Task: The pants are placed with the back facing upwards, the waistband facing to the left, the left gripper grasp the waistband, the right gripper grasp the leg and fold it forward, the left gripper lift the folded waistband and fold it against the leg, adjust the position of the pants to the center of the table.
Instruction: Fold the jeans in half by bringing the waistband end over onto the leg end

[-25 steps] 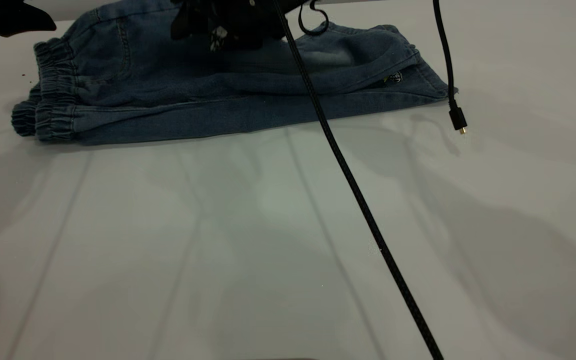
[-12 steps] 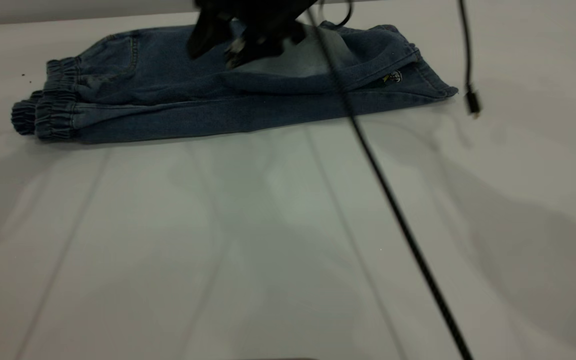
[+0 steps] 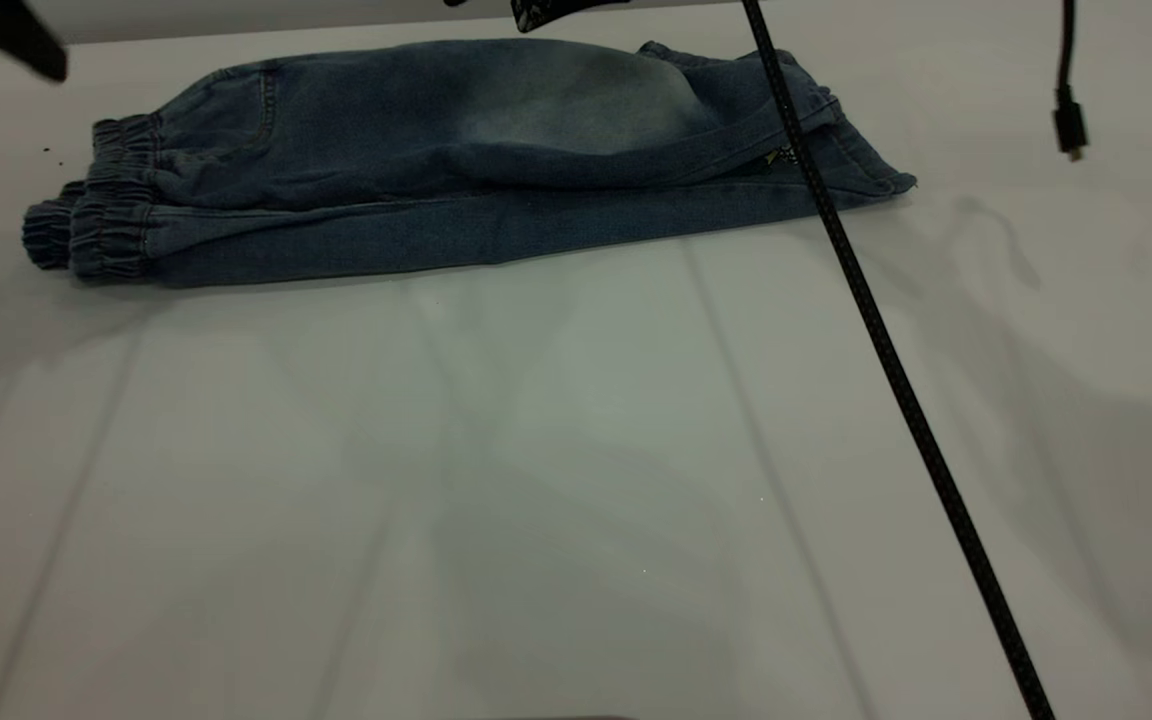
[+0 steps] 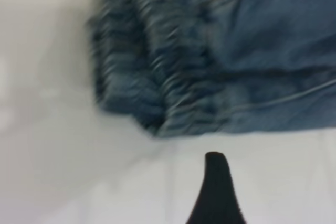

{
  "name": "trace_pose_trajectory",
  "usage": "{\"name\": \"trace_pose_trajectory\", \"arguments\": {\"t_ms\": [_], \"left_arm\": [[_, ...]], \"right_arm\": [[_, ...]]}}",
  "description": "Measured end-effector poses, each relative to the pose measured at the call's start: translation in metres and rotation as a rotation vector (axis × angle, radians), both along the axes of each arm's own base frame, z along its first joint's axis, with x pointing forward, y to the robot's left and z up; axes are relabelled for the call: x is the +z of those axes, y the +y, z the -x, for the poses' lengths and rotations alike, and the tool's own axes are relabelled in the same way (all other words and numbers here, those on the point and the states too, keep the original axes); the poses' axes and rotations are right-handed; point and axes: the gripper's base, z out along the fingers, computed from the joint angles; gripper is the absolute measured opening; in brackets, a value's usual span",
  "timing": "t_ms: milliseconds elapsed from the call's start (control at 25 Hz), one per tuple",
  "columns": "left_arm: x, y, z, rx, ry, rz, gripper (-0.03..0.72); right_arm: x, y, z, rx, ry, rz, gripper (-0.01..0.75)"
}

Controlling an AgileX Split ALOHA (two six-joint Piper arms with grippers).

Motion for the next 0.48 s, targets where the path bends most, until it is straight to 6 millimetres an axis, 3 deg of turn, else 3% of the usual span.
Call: {"name": "trace_pose_trajectory", "arguments": {"t_ms": [240, 360, 480], "left_arm": [[-0.025, -0.002, 0.001, 0.043, 0.126, 0.071, 0.592], [-0.047, -0.003, -0.001, 0.092, 0.191, 0.117, 0.594], [-0.057, -0.004, -0.002, 0.113, 0.218, 0.140, 0.589]], "right_arm": [[0.000, 0.000, 0.001, 0.014, 0.013, -0.003, 0.402], [-0.001, 0.001, 0.003, 0.028, 0.023, -0.005, 0.402], [-0.001, 0.001, 0.004, 0.036, 0.029, -0.005, 0.402]]}}
